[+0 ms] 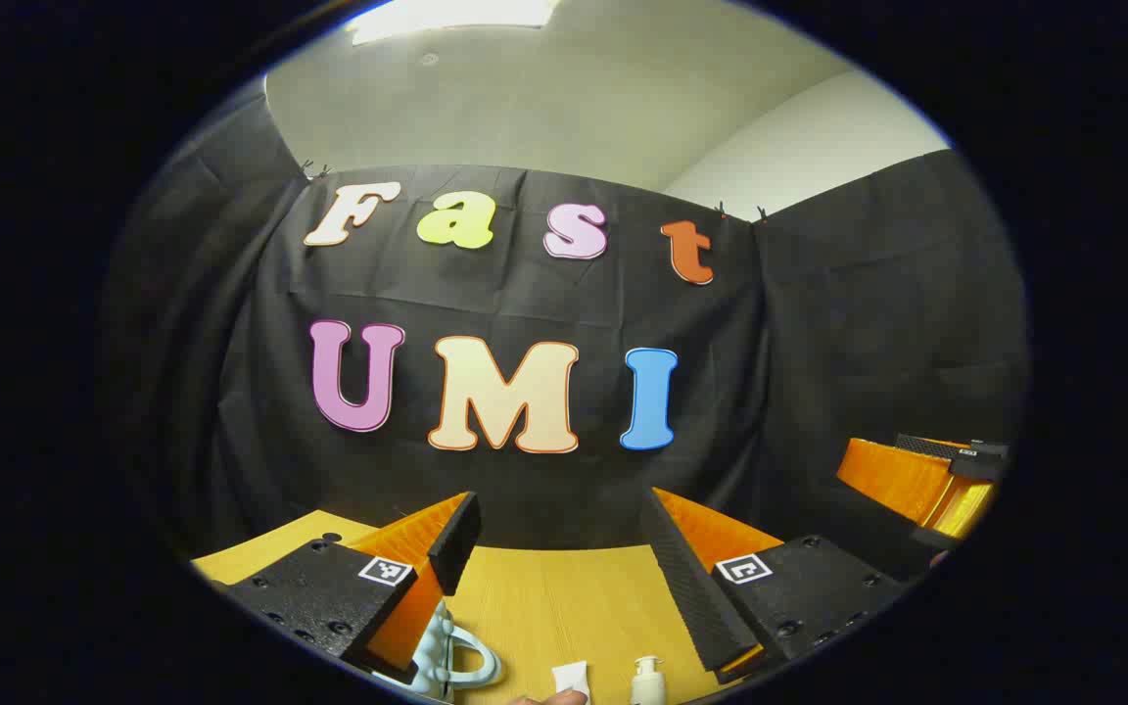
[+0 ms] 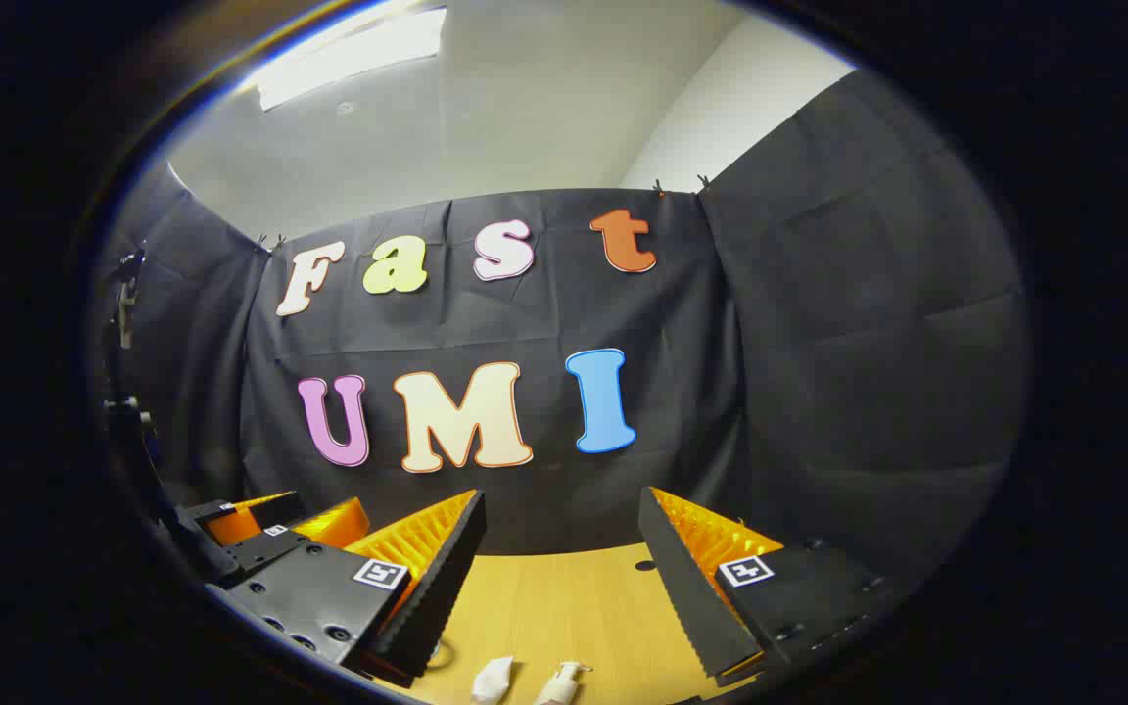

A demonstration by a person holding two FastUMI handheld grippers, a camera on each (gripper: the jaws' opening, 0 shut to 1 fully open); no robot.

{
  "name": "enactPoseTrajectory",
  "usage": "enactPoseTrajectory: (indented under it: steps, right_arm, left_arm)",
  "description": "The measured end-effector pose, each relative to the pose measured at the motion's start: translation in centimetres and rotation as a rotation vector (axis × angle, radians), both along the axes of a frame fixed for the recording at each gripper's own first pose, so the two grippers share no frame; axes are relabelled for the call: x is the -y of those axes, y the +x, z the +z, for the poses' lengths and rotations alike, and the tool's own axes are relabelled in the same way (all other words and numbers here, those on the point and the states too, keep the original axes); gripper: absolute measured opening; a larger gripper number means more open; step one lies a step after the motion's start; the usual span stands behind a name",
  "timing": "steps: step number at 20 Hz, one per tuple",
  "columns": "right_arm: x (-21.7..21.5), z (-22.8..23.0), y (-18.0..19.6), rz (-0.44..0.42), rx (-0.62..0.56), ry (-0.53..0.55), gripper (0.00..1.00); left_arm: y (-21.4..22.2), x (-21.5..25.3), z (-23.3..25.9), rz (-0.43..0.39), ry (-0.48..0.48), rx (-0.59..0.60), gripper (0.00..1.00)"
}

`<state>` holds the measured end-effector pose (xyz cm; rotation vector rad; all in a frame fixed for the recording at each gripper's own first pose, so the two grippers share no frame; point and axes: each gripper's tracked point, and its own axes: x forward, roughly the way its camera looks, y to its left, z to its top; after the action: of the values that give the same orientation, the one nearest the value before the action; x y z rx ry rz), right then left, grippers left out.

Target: First open the suitcase, pack the skin care products into it, and then close the suitcase.

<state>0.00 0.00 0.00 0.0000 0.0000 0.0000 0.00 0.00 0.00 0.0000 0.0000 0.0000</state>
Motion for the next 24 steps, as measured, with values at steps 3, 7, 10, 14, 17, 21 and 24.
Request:
enactPoseTrajectory:
  steps: [3, 7, 10, 14, 17, 21, 24]
  right_arm:
    - [1.3, 0.9, 0.3, -0.005, 0.020, 0.016, 0.98]
    - [2.0, 0.6, 0.9, 0.005, 0.018, 0.003, 0.98]
    - [2.1, 0.7, 1.1, 0.024, 0.020, -0.008, 0.98]
    - [2.2, 0.9, 1.1, 0.044, 0.026, -0.029, 0.98]
    - [2.3, 0.5, 0.7, 0.064, 0.027, -0.051, 0.98]
    - [2.4, -0.7, 0.6, 0.142, 0.002, -0.072, 0.98]
    - [2.2, -2.1, 0.6, 0.224, -0.020, -0.068, 0.98]
  left_arm:
    - [0.4, 0.4, 0.3, 0.016, 0.015, 0.012, 0.96]
    - [0.3, 0.7, 0.4, 0.033, 0.035, 0.009, 0.96]
    - [0.4, 0.6, 0.9, 0.054, 0.057, 0.026, 0.96]
    - [0.1, 0.5, 1.0, 0.076, 0.065, 0.025, 0.96]
    - [-0.1, 0.7, 1.1, 0.091, 0.080, 0.032, 0.96]
    - [-0.7, 0.2, 0.2, 0.156, 0.095, 0.014, 0.96]
    - [-1.8, -0.8, -1.4, 0.226, 0.125, -0.024, 0.96]
